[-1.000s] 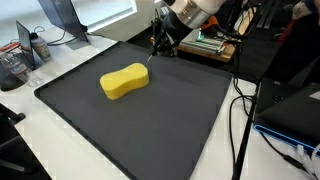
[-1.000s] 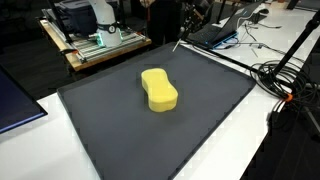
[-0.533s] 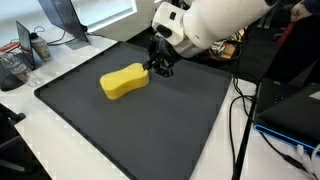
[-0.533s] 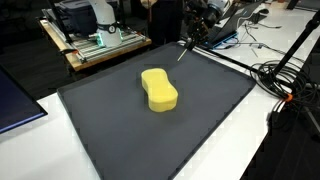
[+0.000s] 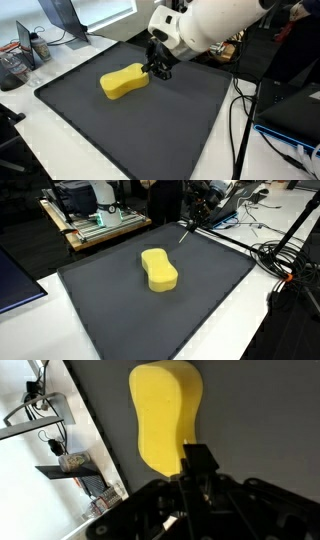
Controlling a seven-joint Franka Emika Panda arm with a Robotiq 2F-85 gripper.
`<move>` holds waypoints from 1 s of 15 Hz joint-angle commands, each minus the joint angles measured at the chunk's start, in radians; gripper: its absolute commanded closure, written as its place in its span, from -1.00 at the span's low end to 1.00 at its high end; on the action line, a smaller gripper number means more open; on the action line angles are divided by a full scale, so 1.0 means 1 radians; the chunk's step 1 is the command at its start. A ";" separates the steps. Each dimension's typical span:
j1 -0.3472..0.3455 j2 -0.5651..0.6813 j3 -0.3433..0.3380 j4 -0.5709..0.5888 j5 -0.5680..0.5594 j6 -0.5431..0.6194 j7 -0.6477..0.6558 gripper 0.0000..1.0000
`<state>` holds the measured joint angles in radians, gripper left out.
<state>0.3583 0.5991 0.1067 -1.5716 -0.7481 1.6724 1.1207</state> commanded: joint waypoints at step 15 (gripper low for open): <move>-0.239 0.135 -0.115 0.313 0.538 0.002 -0.486 0.94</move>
<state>0.1589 0.7578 -0.0024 -1.2585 -0.3093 1.6725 0.7010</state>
